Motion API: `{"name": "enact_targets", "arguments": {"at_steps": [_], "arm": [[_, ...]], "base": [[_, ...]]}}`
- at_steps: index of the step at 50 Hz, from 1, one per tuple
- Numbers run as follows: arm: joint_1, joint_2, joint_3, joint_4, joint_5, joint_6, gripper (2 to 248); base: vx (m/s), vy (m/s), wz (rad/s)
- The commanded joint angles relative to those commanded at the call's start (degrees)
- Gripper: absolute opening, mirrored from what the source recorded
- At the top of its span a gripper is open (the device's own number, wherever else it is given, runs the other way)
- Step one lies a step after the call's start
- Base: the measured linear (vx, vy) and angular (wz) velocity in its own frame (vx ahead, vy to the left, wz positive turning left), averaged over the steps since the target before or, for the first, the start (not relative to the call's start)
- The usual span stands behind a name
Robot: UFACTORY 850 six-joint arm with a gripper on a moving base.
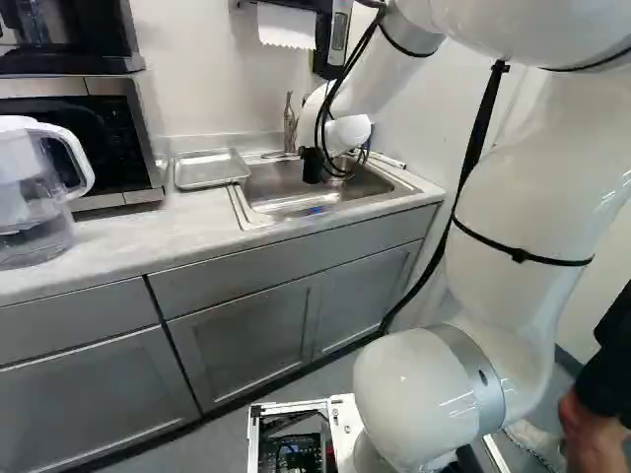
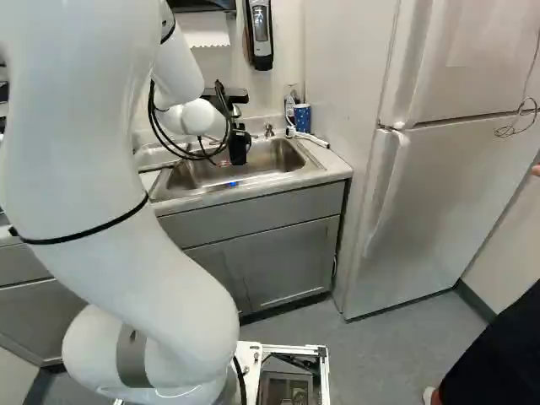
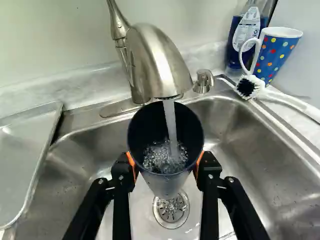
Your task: Rinse the cup and place it in the tray
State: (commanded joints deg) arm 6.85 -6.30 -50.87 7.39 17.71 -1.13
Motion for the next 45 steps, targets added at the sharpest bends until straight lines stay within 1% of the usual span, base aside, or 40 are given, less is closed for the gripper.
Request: {"name": "enact_targets", "arguments": {"at_steps": [45], "arm": [[0.0, 0.0, 0.0, 0.0, 0.0, 0.0, 124]], "base": [[0.0, 0.0, 0.0]]}}
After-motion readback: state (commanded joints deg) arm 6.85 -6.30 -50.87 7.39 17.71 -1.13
